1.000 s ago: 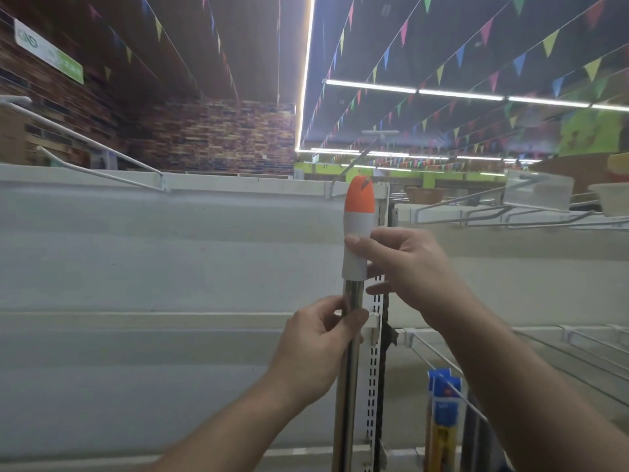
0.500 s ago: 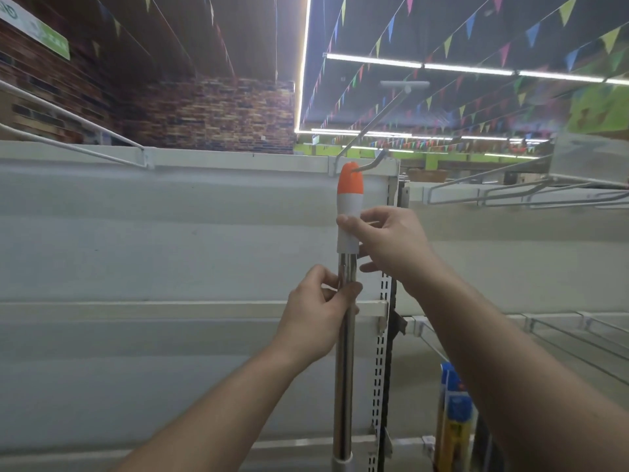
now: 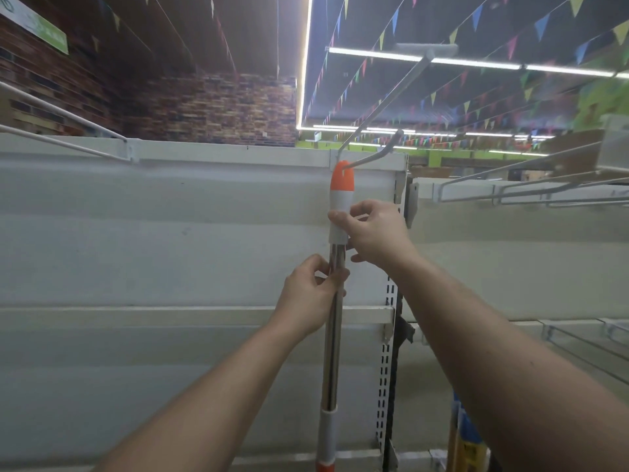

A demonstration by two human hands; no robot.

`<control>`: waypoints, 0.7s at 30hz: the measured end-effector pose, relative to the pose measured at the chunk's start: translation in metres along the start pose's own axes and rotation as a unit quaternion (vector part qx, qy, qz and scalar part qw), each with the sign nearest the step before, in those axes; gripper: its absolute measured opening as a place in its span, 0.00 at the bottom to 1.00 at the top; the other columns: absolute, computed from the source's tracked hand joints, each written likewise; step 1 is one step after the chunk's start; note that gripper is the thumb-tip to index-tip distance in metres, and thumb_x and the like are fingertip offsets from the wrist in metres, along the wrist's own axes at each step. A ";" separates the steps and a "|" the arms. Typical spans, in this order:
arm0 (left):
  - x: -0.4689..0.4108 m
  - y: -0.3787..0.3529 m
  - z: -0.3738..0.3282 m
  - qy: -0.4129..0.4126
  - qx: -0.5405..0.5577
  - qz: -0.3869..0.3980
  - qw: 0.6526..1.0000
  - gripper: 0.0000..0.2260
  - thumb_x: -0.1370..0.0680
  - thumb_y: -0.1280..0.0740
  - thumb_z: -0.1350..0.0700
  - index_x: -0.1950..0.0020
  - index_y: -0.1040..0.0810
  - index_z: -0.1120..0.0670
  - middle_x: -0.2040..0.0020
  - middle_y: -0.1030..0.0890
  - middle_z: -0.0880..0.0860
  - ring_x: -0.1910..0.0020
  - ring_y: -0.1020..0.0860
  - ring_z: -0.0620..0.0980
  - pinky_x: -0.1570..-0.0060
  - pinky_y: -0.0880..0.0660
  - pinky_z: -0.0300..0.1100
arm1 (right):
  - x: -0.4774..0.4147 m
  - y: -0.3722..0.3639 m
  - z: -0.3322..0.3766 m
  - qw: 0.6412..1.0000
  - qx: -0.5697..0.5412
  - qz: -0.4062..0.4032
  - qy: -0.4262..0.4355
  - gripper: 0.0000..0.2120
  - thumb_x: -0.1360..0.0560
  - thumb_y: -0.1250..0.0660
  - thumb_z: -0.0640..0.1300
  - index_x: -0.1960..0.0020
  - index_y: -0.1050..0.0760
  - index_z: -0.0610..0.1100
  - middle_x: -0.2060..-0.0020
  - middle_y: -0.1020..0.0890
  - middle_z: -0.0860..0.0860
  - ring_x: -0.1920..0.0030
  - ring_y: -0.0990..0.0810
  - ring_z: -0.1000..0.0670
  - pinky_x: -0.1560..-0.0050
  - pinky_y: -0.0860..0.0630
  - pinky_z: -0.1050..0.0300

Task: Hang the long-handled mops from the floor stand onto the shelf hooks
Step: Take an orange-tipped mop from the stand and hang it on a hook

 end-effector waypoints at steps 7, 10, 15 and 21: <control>-0.014 0.000 0.008 0.004 0.000 0.002 1.000 0.12 0.24 0.30 0.42 0.57 0.24 0.50 0.63 0.12 0.51 0.61 0.13 0.56 0.51 0.17 0.63 | -0.012 -0.008 -0.008 1.000 0.004 -0.017 -0.011 0.16 0.24 0.27 0.57 0.49 0.19 0.45 0.59 0.15 0.48 0.58 0.13 0.45 0.56 0.14 0.41; -0.016 0.000 0.010 0.014 0.009 -0.008 1.000 0.13 0.26 0.29 0.42 0.58 0.22 0.50 0.63 0.12 0.53 0.60 0.13 0.57 0.51 0.17 0.61 | -0.013 -0.010 -0.010 1.000 -0.005 -0.017 -0.015 0.14 0.24 0.27 0.57 0.49 0.20 0.46 0.60 0.16 0.51 0.59 0.13 0.46 0.56 0.14 0.41; -0.005 0.001 0.014 -0.013 -0.117 -0.063 0.991 0.16 0.24 0.32 0.38 0.64 0.24 0.48 0.66 0.18 0.48 0.64 0.19 0.52 0.62 0.24 0.46 | -0.006 -0.012 -0.014 1.000 -0.003 -0.015 -0.024 0.12 0.23 0.27 0.56 0.50 0.18 0.47 0.61 0.15 0.52 0.57 0.14 0.46 0.51 0.15 0.40; 0.036 0.003 0.060 0.024 -0.238 -0.036 0.970 0.12 0.21 0.31 0.49 0.62 0.24 0.52 0.64 0.19 0.50 0.59 0.19 0.56 0.58 0.25 0.47 | 0.026 -0.015 -0.033 0.996 0.067 -0.006 -0.055 0.15 0.22 0.29 0.51 0.55 0.16 0.39 0.61 0.13 0.42 0.59 0.12 0.41 0.58 0.19 0.53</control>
Point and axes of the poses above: each hand's wrist, its own x-axis away from the middle knuckle, its own y-axis out of the back of the hand, z = x × y, the point moved 4 cm from there along -x, towards the middle knuckle
